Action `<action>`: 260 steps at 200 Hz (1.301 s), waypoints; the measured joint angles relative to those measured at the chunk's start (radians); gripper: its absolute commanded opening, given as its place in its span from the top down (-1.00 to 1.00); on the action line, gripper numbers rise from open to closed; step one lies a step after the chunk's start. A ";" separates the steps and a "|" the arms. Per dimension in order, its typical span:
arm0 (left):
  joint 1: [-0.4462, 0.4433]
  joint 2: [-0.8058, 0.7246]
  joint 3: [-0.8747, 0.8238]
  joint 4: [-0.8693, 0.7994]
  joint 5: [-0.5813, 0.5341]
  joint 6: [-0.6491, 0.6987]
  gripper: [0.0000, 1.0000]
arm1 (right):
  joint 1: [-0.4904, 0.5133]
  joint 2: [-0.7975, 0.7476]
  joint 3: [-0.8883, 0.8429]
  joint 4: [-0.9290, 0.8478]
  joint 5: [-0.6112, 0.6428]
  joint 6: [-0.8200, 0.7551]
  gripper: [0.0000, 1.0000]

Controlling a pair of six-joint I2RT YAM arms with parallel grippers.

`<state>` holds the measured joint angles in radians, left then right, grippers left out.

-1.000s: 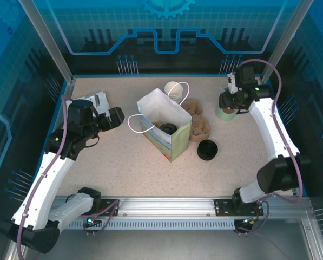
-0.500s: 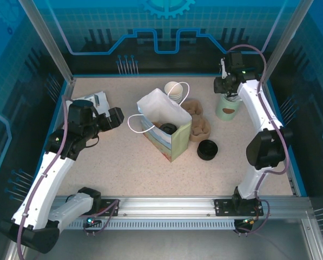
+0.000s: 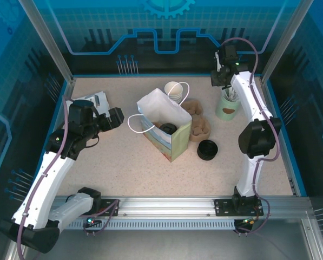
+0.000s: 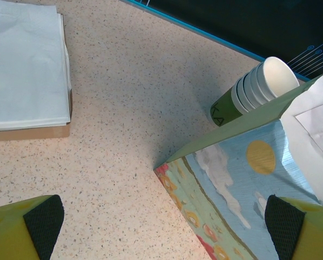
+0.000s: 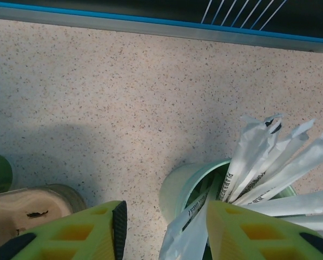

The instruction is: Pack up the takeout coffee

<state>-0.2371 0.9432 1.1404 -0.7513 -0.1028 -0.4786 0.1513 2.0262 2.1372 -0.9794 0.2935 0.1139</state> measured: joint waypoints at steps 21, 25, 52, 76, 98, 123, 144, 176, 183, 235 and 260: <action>0.000 0.000 0.000 0.000 -0.006 0.000 -0.97 | 0.003 0.027 0.033 -0.019 0.013 -0.003 0.18; 0.000 0.000 0.000 0.000 -0.006 0.000 -0.97 | 0.003 0.030 0.036 -0.022 0.014 -0.003 0.19; 0.000 0.000 0.000 0.000 -0.006 0.000 -0.97 | 0.010 0.046 0.045 -0.043 0.022 -0.003 0.29; 0.000 0.000 -0.004 0.000 -0.007 0.000 -0.97 | 0.014 0.054 0.045 -0.056 0.031 -0.002 0.42; 0.000 0.000 -0.008 -0.002 -0.008 0.000 -0.97 | 0.014 0.056 0.045 -0.065 0.042 -0.002 0.56; 0.000 0.000 -0.011 -0.003 -0.010 0.000 -0.98 | 0.014 0.056 0.047 -0.074 0.060 -0.007 0.77; 0.000 0.000 -0.011 -0.003 -0.010 0.000 -0.97 | 0.018 0.056 0.047 -0.079 0.078 -0.010 0.93; 0.000 0.000 -0.011 -0.003 -0.010 0.000 -0.97 | 0.032 0.056 0.049 -0.082 0.104 -0.016 1.00; 0.000 0.000 -0.011 -0.002 -0.010 0.000 -0.97 | 0.035 0.056 0.049 -0.085 0.111 -0.019 1.00; 0.000 0.000 -0.011 -0.002 -0.010 -0.001 -0.97 | 0.058 0.022 0.056 -0.118 0.146 -0.029 1.00; 0.000 0.000 -0.011 -0.002 -0.010 -0.001 -0.97 | 0.058 -0.035 0.057 -0.131 0.153 -0.029 0.99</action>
<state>-0.2371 0.9432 1.1294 -0.7536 -0.1127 -0.4797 0.2096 1.9907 2.1941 -1.1103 0.4469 0.0845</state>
